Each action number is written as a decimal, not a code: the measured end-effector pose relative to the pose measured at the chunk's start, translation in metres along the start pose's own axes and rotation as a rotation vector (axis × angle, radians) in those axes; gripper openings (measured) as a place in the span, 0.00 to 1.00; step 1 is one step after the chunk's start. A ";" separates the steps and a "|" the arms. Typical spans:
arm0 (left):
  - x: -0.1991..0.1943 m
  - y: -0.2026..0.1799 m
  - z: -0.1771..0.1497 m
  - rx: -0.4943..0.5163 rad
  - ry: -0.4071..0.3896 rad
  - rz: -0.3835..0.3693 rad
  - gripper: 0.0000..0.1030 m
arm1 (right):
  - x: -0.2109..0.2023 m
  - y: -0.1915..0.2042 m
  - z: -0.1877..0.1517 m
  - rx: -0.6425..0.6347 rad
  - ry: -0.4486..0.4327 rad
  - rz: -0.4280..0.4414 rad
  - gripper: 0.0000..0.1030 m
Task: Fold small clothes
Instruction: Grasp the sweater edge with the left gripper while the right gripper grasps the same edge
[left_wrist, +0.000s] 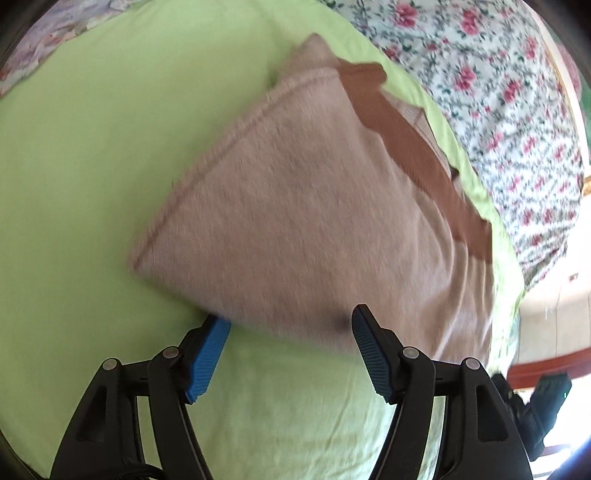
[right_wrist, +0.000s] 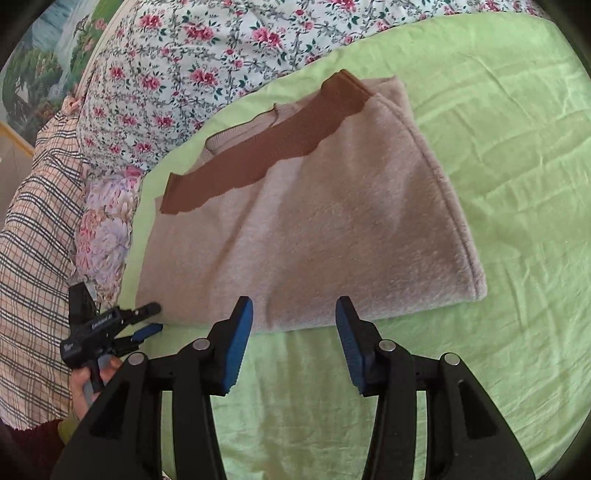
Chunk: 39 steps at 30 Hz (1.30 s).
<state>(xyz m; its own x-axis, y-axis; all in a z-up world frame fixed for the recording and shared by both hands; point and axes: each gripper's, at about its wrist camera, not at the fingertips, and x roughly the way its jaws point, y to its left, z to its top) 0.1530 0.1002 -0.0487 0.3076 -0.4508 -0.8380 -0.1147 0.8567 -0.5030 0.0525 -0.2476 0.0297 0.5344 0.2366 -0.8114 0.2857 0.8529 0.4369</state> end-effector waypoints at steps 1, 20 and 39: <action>0.002 0.001 0.006 -0.009 -0.009 0.001 0.67 | 0.001 0.001 0.000 -0.001 0.002 0.004 0.47; -0.018 -0.096 0.048 0.321 -0.197 0.031 0.13 | 0.031 -0.008 0.076 0.058 -0.002 0.189 0.47; 0.033 -0.213 -0.014 0.737 -0.086 -0.019 0.11 | 0.162 0.094 0.187 -0.105 0.352 0.341 0.20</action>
<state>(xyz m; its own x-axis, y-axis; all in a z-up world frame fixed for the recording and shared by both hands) 0.1744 -0.1007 0.0277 0.3796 -0.4723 -0.7955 0.5457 0.8087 -0.2197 0.3150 -0.2158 0.0120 0.2778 0.6372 -0.7189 0.0499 0.7378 0.6732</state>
